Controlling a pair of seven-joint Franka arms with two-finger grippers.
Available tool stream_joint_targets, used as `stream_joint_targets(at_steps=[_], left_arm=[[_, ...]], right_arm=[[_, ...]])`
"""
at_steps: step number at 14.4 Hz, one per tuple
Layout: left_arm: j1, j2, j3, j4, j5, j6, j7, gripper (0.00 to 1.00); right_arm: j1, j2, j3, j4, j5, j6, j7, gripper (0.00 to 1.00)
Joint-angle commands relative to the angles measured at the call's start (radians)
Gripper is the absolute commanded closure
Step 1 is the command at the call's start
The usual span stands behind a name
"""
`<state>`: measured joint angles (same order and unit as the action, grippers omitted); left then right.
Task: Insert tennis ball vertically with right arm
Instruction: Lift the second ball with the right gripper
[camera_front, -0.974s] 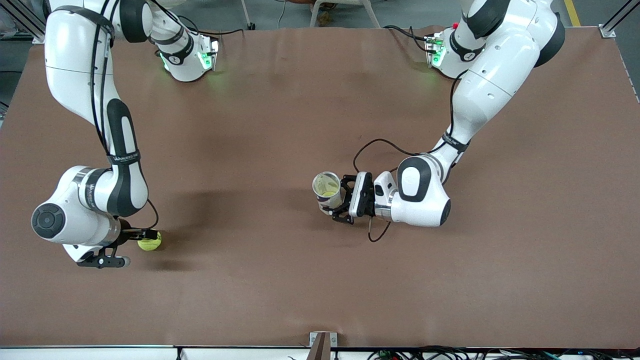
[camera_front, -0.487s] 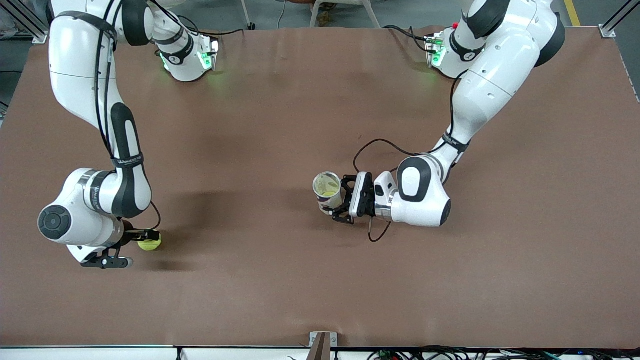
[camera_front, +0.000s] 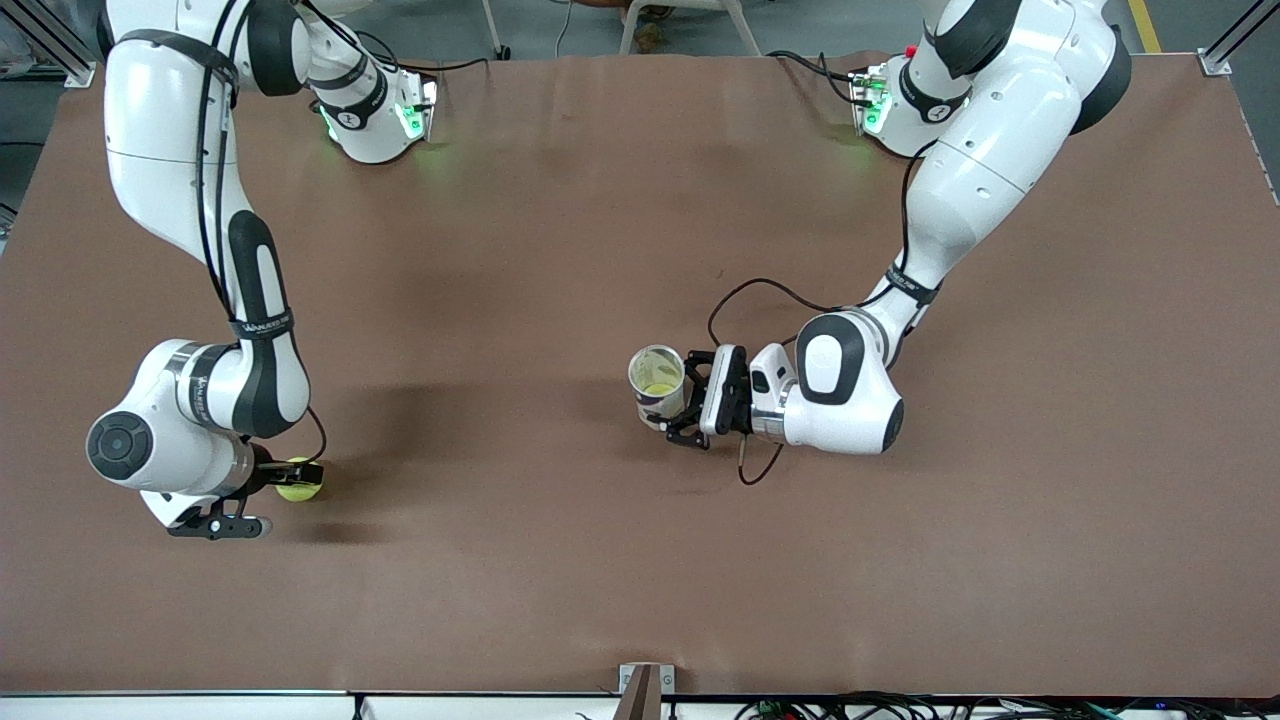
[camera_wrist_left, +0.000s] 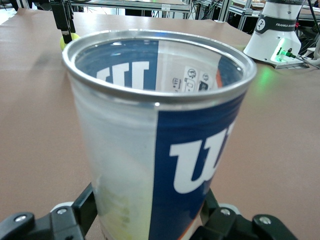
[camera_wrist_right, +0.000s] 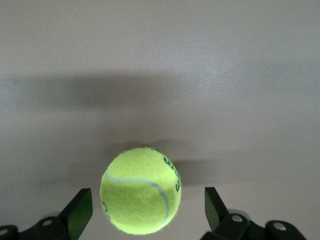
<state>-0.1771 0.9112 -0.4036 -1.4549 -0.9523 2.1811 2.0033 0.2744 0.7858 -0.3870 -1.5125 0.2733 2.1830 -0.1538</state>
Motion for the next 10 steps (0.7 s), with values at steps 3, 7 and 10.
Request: stream_joint_targets(at_steps=[3, 7, 10], left_arm=[[-0.004, -0.006, 0.006, -0.018, -0.005, -0.004, 0.012, 0.17], [-0.002, -0.005, 0.006, -0.016, -0.005, -0.004, 0.012, 0.17], [-0.002, -0.006, 0.006, -0.016, -0.005, -0.004, 0.009, 0.17]], right_arm=[[-0.007, 0.007, 0.008, 0.009, 0.01, 0.008, 0.005, 0.06], [-0.006, 0.012, 0.008, 0.008, 0.012, 0.023, 0.005, 0.07], [-0.004, 0.016, 0.008, 0.008, 0.012, 0.023, 0.005, 0.11]])
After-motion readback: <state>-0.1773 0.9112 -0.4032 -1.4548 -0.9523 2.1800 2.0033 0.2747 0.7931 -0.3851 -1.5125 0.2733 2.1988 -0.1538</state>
